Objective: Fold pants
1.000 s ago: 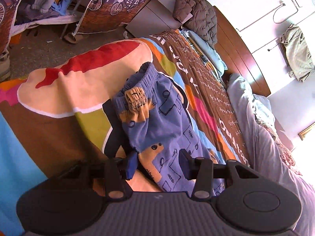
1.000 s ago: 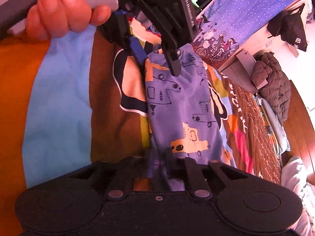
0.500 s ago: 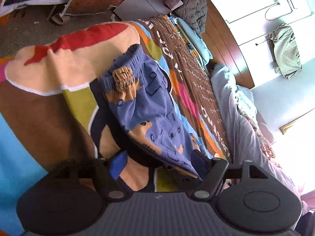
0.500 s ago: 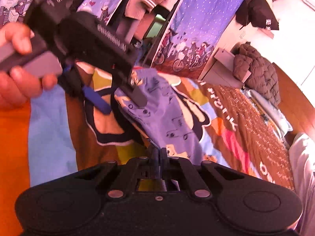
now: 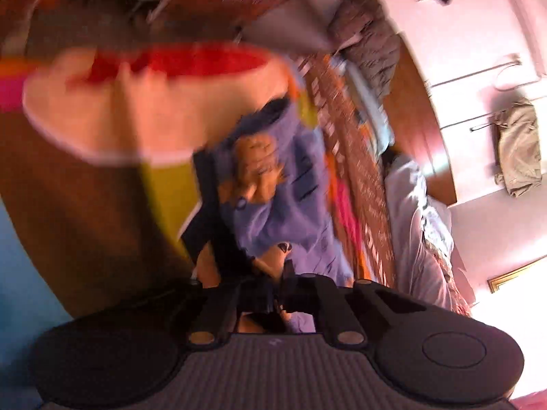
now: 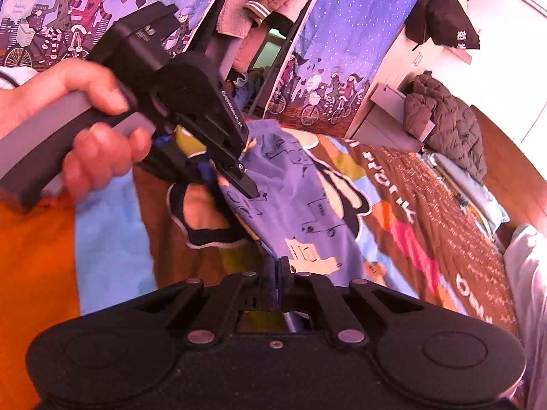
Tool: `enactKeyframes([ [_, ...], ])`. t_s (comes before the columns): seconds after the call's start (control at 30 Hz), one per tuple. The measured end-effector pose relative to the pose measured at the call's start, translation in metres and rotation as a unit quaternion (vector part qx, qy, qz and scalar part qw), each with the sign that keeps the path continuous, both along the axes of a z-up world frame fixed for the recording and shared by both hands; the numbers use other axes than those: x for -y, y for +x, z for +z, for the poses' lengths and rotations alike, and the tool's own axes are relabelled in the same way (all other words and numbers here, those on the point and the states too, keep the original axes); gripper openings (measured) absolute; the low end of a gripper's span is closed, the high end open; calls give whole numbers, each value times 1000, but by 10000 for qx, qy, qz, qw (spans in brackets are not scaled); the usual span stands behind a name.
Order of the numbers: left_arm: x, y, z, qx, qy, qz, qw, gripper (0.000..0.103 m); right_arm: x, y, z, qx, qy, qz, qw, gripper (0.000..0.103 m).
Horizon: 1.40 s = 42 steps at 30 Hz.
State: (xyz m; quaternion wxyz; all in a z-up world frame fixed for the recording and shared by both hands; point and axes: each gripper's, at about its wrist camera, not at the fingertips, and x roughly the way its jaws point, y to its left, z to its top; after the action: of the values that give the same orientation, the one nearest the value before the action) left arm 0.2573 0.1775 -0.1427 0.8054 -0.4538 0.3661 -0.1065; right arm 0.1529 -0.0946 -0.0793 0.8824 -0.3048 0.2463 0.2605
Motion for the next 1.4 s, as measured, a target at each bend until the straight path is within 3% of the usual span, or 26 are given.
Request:
enactKeyframes([
  [0.07,8,-8,24,281,710,-1,9971,3,-1,0,-3,-19,52,-19,10000,0],
  [0.13,16,-13,42,318,1357,-90,9902,3,-2,-7,-4,-22,112,-97,9999,3],
  [0.2,23,-10,40,158,1796,-196,9834,3,2,-17,-7,-36,56,-102,9999,19],
  [0.23,27,-3,33,-110,1920,-249,9810,3,5,-23,-9,-25,0,-133,9999,22],
  [0.3,28,6,21,-389,1850,-352,9813,3,17,-34,-11,-53,-77,-306,9995,39],
  [0.5,21,3,27,-487,1621,-308,9851,13,90,-49,-1,-59,-71,-1593,9872,75],
  [0.53,23,-2,30,-460,1767,-307,9827,21,104,-49,-1,-80,-73,-1854,9826,78],
  [0.6,32,-18,43,-237,2290,-325,9726,46,140,-45,-4,-177,-102,-2497,9681,85],
  [0.63,41,-29,52,-52,2622,-299,9645,67,156,-46,-7,-196,-165,-2796,9598,86],
  [0.67,52,-40,61,200,3020,-241,9528,78,170,-48,-12,-233,-223,-3073,9511,86],
  [0.77,86,-64,79,798,3739,-344,9234,88,217,-61,-20,-533,48,-3716,9268,96],
  [0.8,98,-68,82,906,3783,-485,9200,89,231,-70,-20,-603,349,-3877,9191,101],
  [0.9,145,-62,82,1073,3642,-1321,9156,89,262,-94,-20,-754,1164,-4188,8974,102],
  [1.03,214,-46,76,1371,3370,-2236,9043,88,283,-114,-26,-838,1683,-4485,8738,102],
  [1.13,258,-36,74,1709,3044,-2866,8922,88,289,-123,-21,-730,1912,-4492,8697,102],
  [1.2,282,-30,67,1806,2870,-3266,8822,88,291,-127,-18,-631,1847,-4391,8770,102],
  [1.23,292,-30,61,1792,2858,-3416,8772,87,293,-129,-16,-589,1797,-4358,8799,102],
  [1.27,299,-32,57,1721,2900,-3518,8732,79,295,-129,-14,-567,1755,-4347,8815,102],
  [1.33,303,-29,46,1493,2856,-3635,8741,67,306,-125,-9,-549,1702,-4392,8804,102],
  [1.4,295,-29,33,1273,2574,-3565,8891,62,318,-117,-3,-561,1656,-4493,8761,102],
])
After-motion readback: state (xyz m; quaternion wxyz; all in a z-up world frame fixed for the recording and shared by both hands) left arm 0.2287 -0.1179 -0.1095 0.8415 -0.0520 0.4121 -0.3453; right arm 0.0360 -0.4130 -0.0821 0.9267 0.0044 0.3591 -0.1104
